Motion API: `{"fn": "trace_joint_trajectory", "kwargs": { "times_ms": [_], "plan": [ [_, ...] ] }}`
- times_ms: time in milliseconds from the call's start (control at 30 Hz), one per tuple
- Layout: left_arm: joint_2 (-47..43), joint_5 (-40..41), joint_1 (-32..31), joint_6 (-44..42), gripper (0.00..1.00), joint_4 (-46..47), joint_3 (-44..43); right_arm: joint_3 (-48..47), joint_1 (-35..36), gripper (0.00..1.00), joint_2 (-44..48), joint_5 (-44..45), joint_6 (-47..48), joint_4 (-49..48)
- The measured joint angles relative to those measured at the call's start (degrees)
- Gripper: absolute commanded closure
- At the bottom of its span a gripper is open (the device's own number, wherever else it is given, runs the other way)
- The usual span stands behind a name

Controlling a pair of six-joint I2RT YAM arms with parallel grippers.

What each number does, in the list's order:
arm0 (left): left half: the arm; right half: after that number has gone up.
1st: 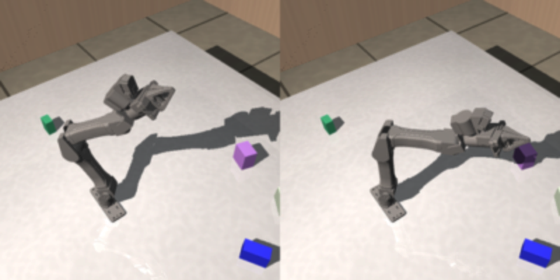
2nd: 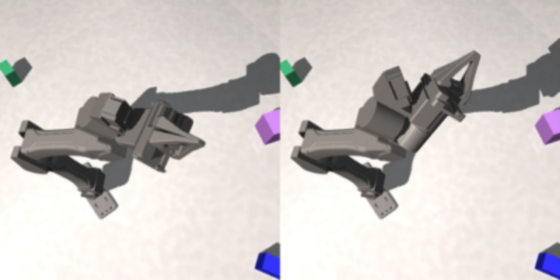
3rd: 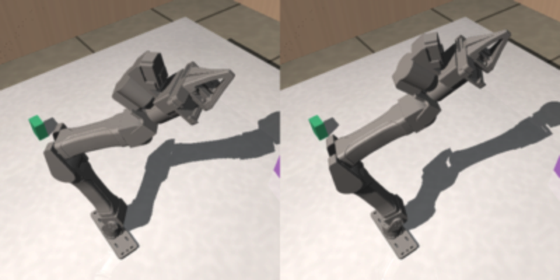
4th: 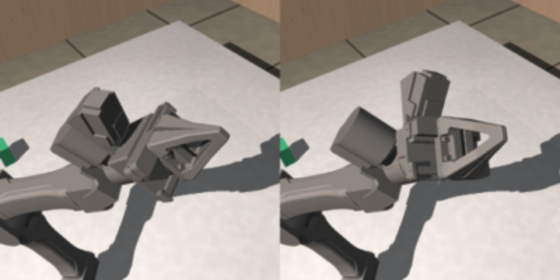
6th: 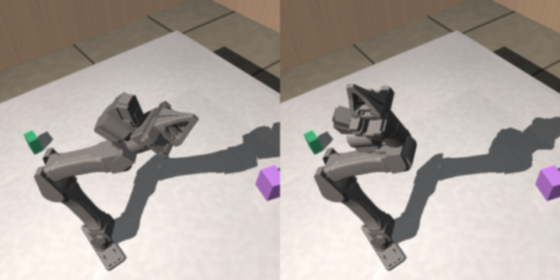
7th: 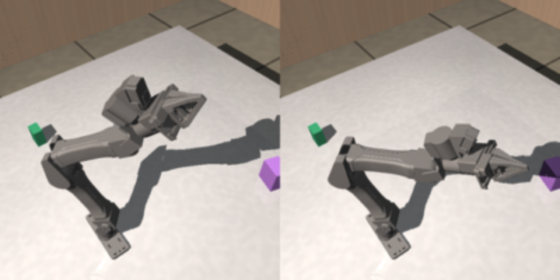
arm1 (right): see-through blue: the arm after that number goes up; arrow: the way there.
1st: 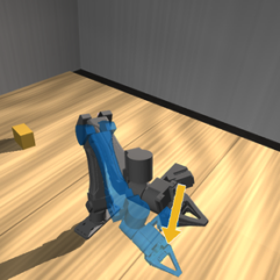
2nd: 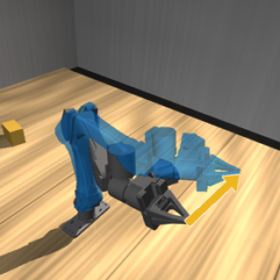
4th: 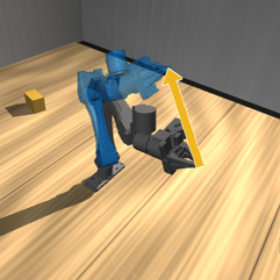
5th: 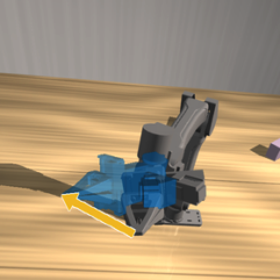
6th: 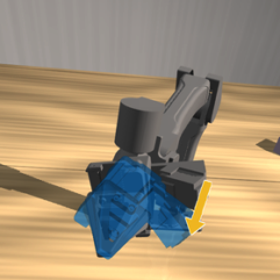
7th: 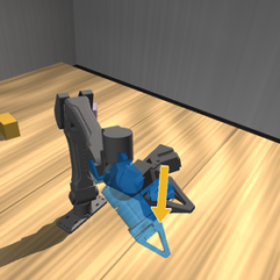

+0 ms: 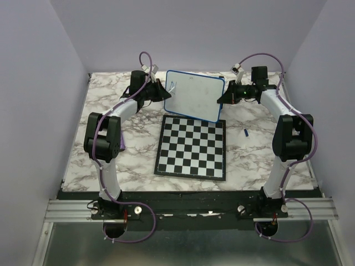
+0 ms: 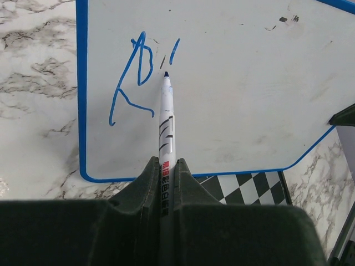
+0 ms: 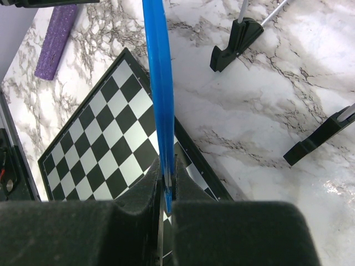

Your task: Write a sentence on the whiteboard

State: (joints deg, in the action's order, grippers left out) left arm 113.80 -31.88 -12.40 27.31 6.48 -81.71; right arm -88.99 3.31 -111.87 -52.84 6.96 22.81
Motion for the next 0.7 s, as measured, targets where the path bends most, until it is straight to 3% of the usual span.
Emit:
{"fn": "trace_joint_trajectory", "kwargs": {
  "times_ms": [700],
  "plan": [
    [1.64,-1.29,0.00,0.02,1.00,-1.03,-1.18,0.00,-0.02,1.00,-0.02,0.02,-0.04,0.02]
  ]
}}
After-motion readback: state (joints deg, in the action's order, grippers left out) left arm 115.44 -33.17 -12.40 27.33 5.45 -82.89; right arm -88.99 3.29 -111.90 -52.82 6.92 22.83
